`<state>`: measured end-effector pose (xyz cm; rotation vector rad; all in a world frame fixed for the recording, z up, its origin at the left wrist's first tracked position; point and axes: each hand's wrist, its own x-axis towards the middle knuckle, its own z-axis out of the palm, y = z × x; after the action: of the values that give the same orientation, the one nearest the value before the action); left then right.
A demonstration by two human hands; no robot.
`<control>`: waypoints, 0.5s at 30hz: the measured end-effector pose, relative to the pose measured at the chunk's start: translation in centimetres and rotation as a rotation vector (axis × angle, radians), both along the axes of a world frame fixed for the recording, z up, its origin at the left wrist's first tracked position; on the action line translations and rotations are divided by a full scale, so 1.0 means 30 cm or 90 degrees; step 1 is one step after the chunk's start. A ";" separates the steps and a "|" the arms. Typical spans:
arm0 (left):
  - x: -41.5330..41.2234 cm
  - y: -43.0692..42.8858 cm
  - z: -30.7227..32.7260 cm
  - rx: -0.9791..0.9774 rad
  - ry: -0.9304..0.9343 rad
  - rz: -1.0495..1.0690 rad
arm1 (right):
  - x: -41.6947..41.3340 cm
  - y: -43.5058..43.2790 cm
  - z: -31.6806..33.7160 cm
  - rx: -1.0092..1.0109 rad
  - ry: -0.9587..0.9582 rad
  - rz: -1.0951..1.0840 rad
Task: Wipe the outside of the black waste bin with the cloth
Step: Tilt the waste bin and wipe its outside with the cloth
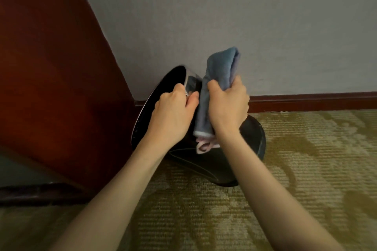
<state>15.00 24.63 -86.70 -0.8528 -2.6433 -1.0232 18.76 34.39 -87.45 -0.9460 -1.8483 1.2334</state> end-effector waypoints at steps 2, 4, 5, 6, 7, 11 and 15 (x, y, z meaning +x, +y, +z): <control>-0.015 0.002 0.002 0.004 -0.016 -0.005 | 0.035 -0.054 -0.015 0.003 0.050 -0.018; -0.013 -0.009 -0.004 0.016 -0.013 -0.015 | 0.056 -0.080 -0.024 0.008 0.074 -0.013; -0.010 -0.017 -0.008 0.021 -0.006 -0.020 | 0.057 -0.080 -0.023 0.009 0.073 -0.005; -0.010 -0.024 -0.011 0.023 0.001 -0.023 | 0.054 -0.076 -0.019 0.010 0.066 0.005; -0.013 -0.031 -0.012 0.026 0.006 -0.024 | 0.045 -0.070 -0.013 0.010 0.054 0.015; -0.029 -0.047 -0.014 0.031 0.008 -0.022 | -0.028 -0.024 0.023 0.005 -0.019 0.049; -0.015 -0.062 -0.016 0.045 0.020 -0.032 | -0.147 0.074 0.050 0.014 -0.130 0.139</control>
<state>14.54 22.78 -87.18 -0.9169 -2.5552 -1.0986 14.35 36.62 -85.95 -0.9046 -2.1688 1.2808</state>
